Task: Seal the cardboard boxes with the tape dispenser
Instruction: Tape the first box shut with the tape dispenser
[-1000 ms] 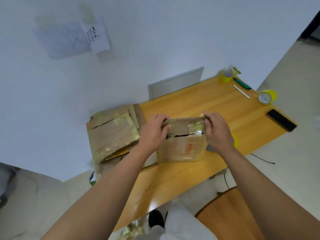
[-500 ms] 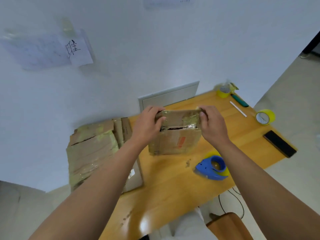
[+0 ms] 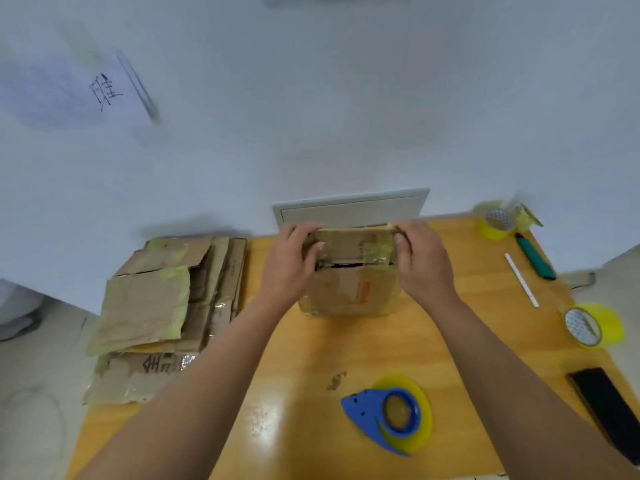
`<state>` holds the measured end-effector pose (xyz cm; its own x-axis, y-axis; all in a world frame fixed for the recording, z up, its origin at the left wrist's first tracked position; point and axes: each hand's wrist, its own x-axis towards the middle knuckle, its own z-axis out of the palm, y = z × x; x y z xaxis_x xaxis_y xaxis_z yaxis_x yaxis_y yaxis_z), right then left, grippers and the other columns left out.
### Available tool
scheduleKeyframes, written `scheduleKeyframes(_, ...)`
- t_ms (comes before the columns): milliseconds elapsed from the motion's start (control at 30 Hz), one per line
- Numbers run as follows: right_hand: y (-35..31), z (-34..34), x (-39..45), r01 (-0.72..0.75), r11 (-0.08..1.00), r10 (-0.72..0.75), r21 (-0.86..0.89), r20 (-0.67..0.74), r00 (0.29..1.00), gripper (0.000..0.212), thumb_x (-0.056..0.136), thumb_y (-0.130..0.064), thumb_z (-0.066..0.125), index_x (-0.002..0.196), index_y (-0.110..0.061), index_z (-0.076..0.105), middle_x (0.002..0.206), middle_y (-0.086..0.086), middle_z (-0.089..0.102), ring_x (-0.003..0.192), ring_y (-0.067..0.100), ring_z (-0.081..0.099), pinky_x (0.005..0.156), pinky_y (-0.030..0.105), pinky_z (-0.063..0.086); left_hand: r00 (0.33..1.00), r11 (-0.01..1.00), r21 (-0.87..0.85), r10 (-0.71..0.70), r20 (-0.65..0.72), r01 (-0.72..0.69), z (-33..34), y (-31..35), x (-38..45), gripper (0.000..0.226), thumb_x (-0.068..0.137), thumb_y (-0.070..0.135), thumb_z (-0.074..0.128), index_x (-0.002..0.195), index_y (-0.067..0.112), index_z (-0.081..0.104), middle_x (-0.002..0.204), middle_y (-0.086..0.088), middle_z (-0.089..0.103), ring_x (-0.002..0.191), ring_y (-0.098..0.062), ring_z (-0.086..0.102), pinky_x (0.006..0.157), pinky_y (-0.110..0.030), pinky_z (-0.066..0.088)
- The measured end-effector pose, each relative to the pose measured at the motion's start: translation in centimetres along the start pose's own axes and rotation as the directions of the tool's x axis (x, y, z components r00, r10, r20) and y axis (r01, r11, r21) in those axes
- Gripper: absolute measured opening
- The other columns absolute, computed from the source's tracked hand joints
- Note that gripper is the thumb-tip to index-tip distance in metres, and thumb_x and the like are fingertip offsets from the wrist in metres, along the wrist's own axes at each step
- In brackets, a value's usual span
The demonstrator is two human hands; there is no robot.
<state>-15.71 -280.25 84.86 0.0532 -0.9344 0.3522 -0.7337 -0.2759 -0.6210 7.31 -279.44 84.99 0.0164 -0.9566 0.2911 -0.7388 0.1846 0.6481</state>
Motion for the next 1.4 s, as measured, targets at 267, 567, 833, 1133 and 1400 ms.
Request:
scheduleKeyframes(267,-1.1,1.6,2.3,0.153,0.909,-0.134,-0.388,0.075,0.988,0.060,0.091,-0.033,0.064,0.144,-0.012,0.047,0.136,0.010,0.056,0.128,0.037,0.048,0.105,0.059,0.030,0.999,1.000,-0.005,-0.026,0.018,0.026,1.2,-1.2,1.5,0.034,0.096,0.026,0.063,0.129,0.027,0.059,0.108,0.010,0.049,0.092,0.003,0.045,0.075,-0.006,0.035)
scheduleKeyframes(567,-1.6,5.4,3.6,0.243,0.903,-0.161,-0.354,0.245,0.956,0.028,0.102,-0.030,0.047,0.125,-0.019,0.057,0.119,0.002,0.061,0.113,0.026,0.054,0.106,0.043,0.024,0.958,0.925,-0.309,-0.265,-0.112,0.220,4.0,-4.3,-1.3,0.071,0.091,0.057,0.057,0.148,0.023,0.034,0.135,0.005,0.049,0.122,-0.008,0.048,0.098,-0.026,0.045)
scheduleKeyframes(833,-3.0,4.4,5.6,0.199,0.976,-0.211,-0.092,-0.150,0.966,0.022,0.098,-0.027,0.050,0.114,-0.016,0.059,0.104,-0.004,0.057,0.097,0.015,0.048,0.086,0.033,0.020,0.809,0.791,-0.476,-0.537,-0.238,0.385,7.1,-10.1,-4.6,0.070,0.095,0.066,0.033,0.154,0.028,0.025,0.155,0.002,0.027,0.142,-0.017,0.029,0.116,-0.047,0.031)
scheduleKeyframes(1133,5.4,13.1,2.9,-0.059,0.929,0.162,0.367,-0.257,0.953,0.021,0.105,-0.027,0.048,0.122,-0.015,0.052,0.108,-0.006,0.057,0.104,0.018,0.056,0.094,0.044,0.048,0.597,0.645,-0.639,-0.726,-0.341,0.418,9.3,-17.7,-2.0,0.093,0.085,0.073,0.052,0.156,0.029,0.011,0.163,-0.005,0.007,0.143,-0.032,0.032,0.111,-0.047,0.035)
scheduleKeyframes(1400,10.3,17.6,-1.4,-0.052,0.934,0.139,0.353,-0.229,0.963,0.032,0.109,-0.031,0.030,0.137,-0.018,0.035,0.112,0.004,0.061,0.104,0.028,0.059,0.091,0.042,0.048,0.658,0.813,-0.568,-0.499,-0.564,0.130,12.0,-17.1,-3.8,0.093,0.081,0.074,0.057,0.153,0.035,0.014,0.154,0.000,0.019,0.138,-0.028,0.033,0.105,-0.041,0.037)
